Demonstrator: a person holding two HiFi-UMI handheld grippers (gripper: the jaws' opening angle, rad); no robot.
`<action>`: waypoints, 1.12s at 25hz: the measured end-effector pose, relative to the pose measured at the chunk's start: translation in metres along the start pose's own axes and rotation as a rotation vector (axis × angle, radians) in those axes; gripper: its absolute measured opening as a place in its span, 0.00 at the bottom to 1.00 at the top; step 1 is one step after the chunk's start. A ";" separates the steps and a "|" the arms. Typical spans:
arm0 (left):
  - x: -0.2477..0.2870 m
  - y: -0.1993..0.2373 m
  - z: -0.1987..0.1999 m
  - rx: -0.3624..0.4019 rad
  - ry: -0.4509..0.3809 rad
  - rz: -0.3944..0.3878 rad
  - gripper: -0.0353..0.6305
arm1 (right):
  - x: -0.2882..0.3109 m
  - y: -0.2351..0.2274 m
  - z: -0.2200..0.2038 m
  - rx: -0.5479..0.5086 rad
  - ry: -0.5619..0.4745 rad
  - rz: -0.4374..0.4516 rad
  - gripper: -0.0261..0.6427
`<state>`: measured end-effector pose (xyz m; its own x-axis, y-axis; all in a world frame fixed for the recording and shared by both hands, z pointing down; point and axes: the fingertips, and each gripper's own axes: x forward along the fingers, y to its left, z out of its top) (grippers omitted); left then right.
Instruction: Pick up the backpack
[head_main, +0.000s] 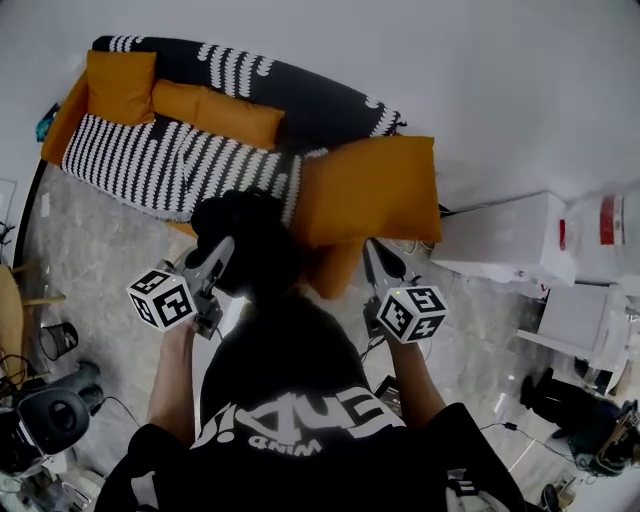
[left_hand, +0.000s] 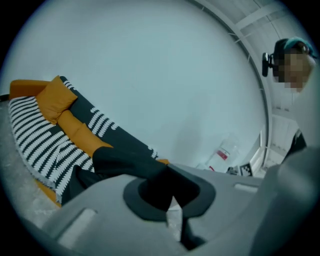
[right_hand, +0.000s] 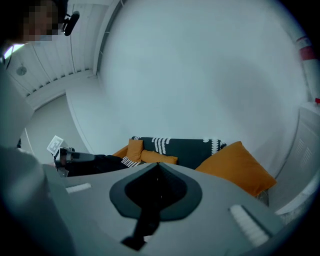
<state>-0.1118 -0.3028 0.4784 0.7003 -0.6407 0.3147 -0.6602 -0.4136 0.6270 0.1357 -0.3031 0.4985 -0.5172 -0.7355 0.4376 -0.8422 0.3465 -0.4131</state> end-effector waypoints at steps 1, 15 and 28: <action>-0.007 -0.006 -0.001 -0.008 -0.014 0.016 0.06 | 0.003 0.000 -0.004 0.004 0.020 0.027 0.04; -0.135 -0.047 -0.030 -0.056 -0.163 0.103 0.06 | 0.006 0.060 -0.039 -0.067 0.075 0.157 0.04; -0.277 -0.073 -0.143 -0.019 -0.084 0.088 0.06 | -0.126 0.177 -0.141 -0.091 0.017 0.095 0.04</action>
<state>-0.2190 -0.0022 0.4477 0.6142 -0.7262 0.3088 -0.7123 -0.3416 0.6132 0.0303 -0.0674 0.4830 -0.5968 -0.6873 0.4140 -0.7995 0.4658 -0.3793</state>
